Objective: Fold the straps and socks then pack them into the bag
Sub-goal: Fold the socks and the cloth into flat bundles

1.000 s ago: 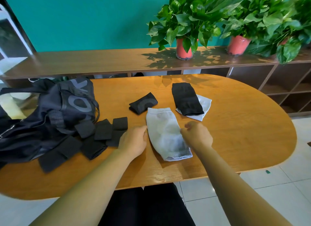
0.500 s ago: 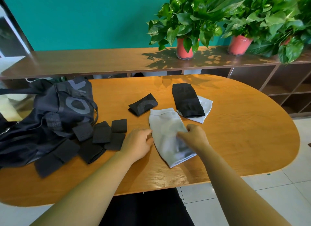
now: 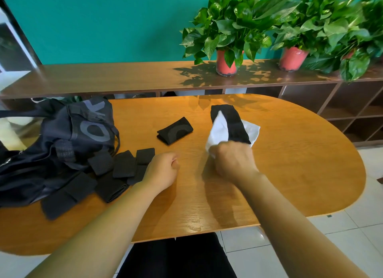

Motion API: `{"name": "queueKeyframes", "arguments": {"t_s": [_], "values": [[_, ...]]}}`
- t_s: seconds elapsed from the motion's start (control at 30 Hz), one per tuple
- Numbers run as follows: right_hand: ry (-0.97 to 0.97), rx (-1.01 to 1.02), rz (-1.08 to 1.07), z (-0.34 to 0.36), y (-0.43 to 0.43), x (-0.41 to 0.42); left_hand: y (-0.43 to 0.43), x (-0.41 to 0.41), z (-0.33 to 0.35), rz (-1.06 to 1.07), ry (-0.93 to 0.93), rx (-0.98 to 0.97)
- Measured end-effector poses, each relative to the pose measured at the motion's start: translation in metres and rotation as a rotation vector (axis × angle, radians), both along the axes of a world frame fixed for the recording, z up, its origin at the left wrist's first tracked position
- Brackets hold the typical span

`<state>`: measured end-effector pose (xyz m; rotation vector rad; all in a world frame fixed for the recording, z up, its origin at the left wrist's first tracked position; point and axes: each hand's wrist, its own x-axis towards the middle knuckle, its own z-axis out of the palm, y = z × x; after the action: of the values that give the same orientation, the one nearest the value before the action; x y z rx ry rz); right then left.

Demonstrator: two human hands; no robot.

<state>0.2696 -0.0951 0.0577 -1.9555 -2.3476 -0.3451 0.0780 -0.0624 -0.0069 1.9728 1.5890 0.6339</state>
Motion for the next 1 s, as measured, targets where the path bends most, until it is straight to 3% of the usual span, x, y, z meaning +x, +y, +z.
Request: {"name": "queueKeyframes", "arguments": {"t_s": [0.1, 0.27, 0.4, 0.53, 0.67, 0.77, 0.87, 1.0], "values": [[0.106, -0.238, 0.01, -0.024, -0.01, -0.016, -0.001, -0.003, -0.004, -0.003, 0.019, 0.005], [0.634, -0.443, -0.032, -0.046, -0.016, -0.024, -0.002, -0.009, -0.006, 0.036, 0.055, 0.024], [0.966, -0.314, -0.064, -0.045, -0.013, 0.008, -0.008, -0.008, 0.003, -0.011, 0.039, 0.075], [0.928, -0.288, -0.048, -0.051, -0.019, 0.041, -0.037, 0.003, 0.014, -0.292, 0.048, -0.026], [0.932, -0.389, -0.009, -0.064, -0.029, 0.048, -0.055, 0.009, 0.005, -0.47, 0.204, -0.094], [0.957, -0.458, -0.008, -0.077, -0.038, 0.05, -0.06, 0.006, -0.004, -0.471, 0.291, -0.058], [0.968, -0.511, -0.002, -0.082, -0.048, 0.049, -0.065, 0.002, -0.01, -0.428, 0.226, 0.061], [1.037, -0.646, -0.005, -0.073, -0.067, 0.039, -0.074, -0.005, -0.012, -0.325, 0.076, 0.022]]}}
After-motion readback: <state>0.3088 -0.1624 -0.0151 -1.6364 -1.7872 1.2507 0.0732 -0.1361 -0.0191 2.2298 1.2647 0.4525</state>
